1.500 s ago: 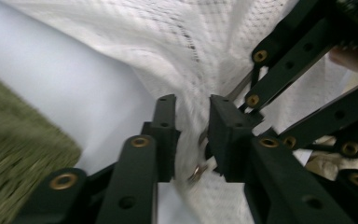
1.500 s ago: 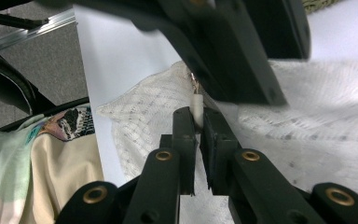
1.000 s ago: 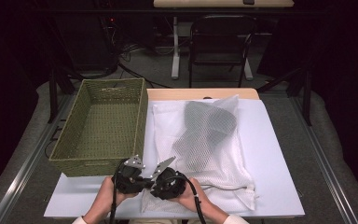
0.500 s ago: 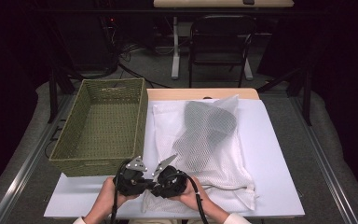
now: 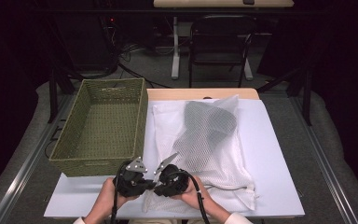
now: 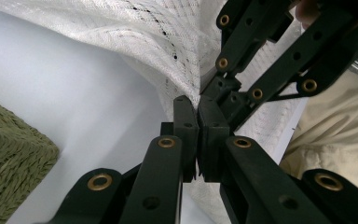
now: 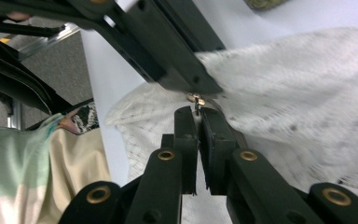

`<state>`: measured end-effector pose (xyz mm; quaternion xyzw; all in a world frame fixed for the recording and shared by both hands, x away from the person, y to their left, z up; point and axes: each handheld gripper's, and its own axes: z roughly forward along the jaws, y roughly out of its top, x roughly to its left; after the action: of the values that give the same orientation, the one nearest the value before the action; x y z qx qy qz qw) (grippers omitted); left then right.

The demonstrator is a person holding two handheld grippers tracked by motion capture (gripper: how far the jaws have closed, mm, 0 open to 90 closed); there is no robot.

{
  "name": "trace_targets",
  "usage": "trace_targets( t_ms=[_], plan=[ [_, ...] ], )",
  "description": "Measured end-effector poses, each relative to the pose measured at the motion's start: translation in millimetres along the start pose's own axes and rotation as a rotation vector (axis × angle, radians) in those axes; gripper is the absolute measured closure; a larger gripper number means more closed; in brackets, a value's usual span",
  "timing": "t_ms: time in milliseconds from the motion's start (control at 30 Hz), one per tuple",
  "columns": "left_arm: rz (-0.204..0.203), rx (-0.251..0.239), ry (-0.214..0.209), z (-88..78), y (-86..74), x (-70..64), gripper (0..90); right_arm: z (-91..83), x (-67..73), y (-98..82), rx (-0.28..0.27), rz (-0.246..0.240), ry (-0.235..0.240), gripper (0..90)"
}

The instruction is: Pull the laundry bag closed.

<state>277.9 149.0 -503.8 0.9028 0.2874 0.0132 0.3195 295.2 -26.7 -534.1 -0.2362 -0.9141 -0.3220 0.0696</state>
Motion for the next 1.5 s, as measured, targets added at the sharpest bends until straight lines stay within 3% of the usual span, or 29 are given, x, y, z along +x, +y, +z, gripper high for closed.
trace_targets(
  t_ms=[133, 200, 300, 367, 567, 1500],
  plan=[
    [-0.008, -0.005, -0.001, -0.2, -0.8, 0.5, 88.2, -0.6, -3.4, -0.3, 0.009, -0.026, -0.017, 85.9],
    [-0.009, -0.003, 0.005, -0.8, -1.3, 0.4, 88.2, -0.9, -3.9, -1.6, 0.015, 0.005, -0.010, 86.0],
    [-0.007, -0.006, 0.006, -1.8, -2.1, 1.7, 88.0, -1.7, -7.6, -2.2, 0.021, -0.012, -0.019, 85.9],
    [-0.011, -0.002, 0.009, -2.6, -2.6, 1.9, 87.9, -2.3, -7.8, -3.0, 0.030, 0.014, -0.018, 85.9],
    [-0.014, -0.003, 0.021, -3.3, -3.7, 2.6, 87.7, -3.6, -11.9, -5.3, 0.050, 0.021, -0.026, 85.9],
    [-0.042, -0.006, 0.025, -6.5, -8.7, 6.7, 87.8, -13.6, -24.2, -15.1, 0.112, 0.021, -0.084, 85.9]
  ],
)
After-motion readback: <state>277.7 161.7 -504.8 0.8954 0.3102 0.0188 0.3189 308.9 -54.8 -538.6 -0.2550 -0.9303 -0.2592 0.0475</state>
